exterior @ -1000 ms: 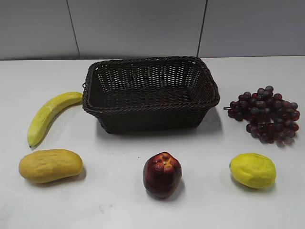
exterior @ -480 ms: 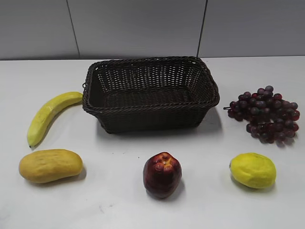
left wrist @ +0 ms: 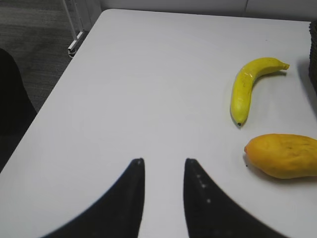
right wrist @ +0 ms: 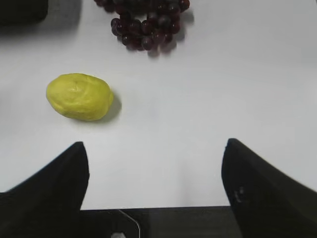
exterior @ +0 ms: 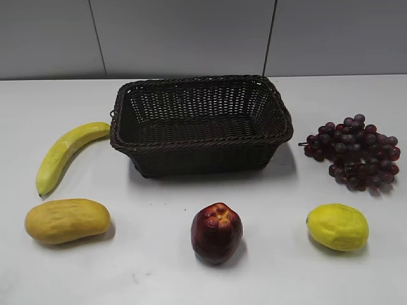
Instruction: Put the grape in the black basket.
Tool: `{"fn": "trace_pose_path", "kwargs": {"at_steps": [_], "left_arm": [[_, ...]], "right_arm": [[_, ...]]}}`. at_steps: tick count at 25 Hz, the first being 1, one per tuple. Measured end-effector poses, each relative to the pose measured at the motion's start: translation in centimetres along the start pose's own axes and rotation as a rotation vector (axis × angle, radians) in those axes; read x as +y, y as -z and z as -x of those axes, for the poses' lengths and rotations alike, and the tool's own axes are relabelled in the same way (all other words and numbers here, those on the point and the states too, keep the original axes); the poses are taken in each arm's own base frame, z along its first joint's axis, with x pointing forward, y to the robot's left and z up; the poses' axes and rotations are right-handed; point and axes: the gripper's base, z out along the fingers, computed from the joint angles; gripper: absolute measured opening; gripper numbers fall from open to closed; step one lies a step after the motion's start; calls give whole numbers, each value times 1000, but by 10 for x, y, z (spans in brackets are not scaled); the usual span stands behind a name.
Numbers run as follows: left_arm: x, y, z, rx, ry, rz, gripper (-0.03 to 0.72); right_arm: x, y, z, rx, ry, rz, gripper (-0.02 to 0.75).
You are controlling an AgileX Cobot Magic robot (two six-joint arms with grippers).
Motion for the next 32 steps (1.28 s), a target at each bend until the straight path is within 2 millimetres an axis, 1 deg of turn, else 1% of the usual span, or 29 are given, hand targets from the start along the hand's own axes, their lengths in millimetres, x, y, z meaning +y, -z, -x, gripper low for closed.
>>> {"fn": "trace_pose_path", "kwargs": {"at_steps": [2,4,7,11,14,16,17,19,20,23,26,29,32], "left_arm": [[0,0,0,0,0,0,216],[0,0,0,0,0,0,216],[0,0,0,0,0,0,216],[0,0,0,0,0,0,216],[0,0,0,0,0,0,216],[0,0,0,0,0,0,216],[0,0,0,0,0,0,216],[0,0,0,0,0,0,216],[0,0,0,0,0,0,216],[0,0,0,0,0,0,216],[0,0,0,0,0,0,216],[0,0,0,0,0,0,216],[0,0,0,0,0,0,216]], "right_arm": [[-1,-17,20,66,9,0,628],[-3,-30,39,95,31,0,623],[-5,-56,66,132,71,1,616],[-9,-101,98,187,116,5,609],[-10,-135,114,240,133,31,601],[-11,-167,122,291,140,58,598],[-11,-179,126,301,148,65,598],[-14,-211,128,349,168,69,598],[-16,-223,128,368,188,63,598],[-25,-263,122,455,258,28,595],[-31,-295,115,512,297,10,594],[-33,-317,108,516,308,14,594],[-33,-330,103,514,333,37,594]]}}
